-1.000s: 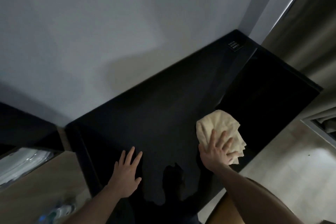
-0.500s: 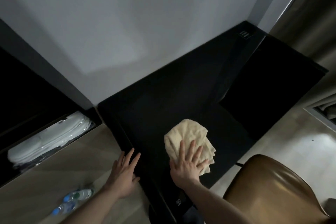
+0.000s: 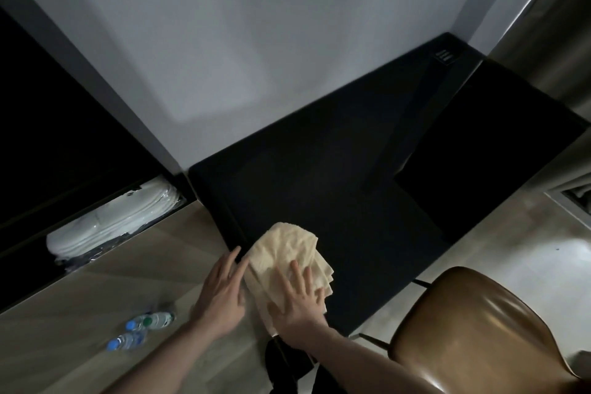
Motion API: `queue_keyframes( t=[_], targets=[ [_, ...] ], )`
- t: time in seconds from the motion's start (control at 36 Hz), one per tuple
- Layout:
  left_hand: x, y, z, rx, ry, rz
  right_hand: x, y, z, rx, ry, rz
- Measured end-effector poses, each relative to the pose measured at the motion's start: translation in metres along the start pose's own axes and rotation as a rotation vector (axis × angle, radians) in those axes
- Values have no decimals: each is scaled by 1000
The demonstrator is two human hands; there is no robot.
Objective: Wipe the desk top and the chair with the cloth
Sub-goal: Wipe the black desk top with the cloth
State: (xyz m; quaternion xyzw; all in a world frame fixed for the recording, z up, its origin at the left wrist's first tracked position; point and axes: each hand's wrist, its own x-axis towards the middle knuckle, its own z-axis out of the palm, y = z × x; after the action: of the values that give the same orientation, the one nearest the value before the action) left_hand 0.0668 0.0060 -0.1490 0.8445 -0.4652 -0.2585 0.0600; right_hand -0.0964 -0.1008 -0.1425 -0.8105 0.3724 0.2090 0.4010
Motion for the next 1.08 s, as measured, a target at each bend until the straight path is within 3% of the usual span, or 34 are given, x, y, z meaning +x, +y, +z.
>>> queue_keyframes(
  t=[0.17,0.44,0.61,1.08],
  targets=[
    [14,38,21,98,-118,124,-13,77,-52,-39,280,75],
    [40,56,46,221,-223,-20,14,191,-123,-248,184,161],
    [45,63,36,170,-364,-57,19,205,-119,-311,141,139],
    [59,78,38,58,-337,-153,19,195,-150,-311,90,118]
  ],
)
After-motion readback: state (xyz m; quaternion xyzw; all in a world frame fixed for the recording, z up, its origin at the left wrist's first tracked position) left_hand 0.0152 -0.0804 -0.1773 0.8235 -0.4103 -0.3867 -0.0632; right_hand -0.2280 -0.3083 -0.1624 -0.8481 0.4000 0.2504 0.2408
